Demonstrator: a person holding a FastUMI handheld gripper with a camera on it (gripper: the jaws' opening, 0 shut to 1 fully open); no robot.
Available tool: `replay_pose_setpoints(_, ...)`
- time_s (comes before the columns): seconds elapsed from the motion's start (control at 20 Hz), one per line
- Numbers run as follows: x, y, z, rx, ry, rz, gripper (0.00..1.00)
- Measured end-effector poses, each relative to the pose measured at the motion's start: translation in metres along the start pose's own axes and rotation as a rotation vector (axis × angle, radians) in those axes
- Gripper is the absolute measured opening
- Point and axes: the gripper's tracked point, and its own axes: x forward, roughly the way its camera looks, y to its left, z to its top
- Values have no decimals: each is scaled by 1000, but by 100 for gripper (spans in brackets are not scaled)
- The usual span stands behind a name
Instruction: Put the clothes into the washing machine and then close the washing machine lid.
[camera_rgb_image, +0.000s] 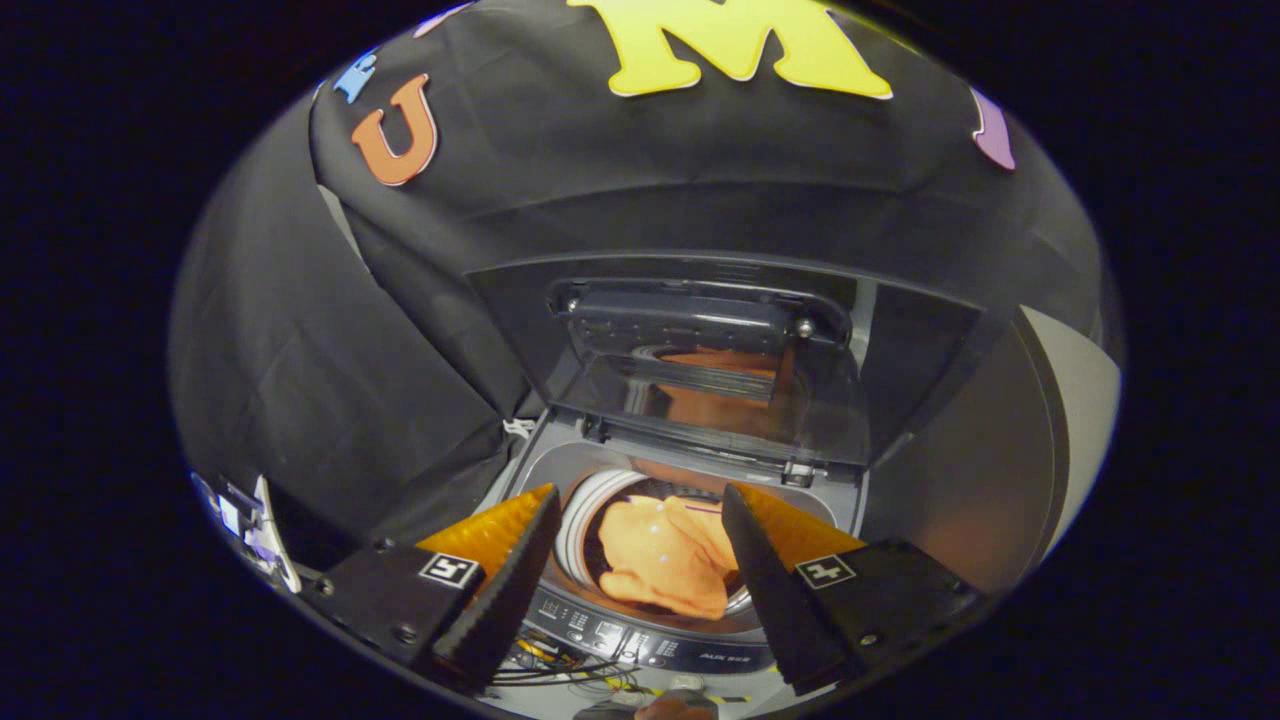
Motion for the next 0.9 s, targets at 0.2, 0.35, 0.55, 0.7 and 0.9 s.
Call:
replay_pose_setpoints(0.2,-1,3,-1,0,-1,1,98)
replay_pose_setpoints(0.35,-2,4,0,-9,-4,-7,98)
replay_pose_setpoints(0.55,-4,7,4,-18,-13,-6,98)
replay_pose_setpoints(0.7,-8,14,12,-31,-34,22,98)
replay_pose_setpoints(0.9,-28,27,44,-67,-107,39,98)
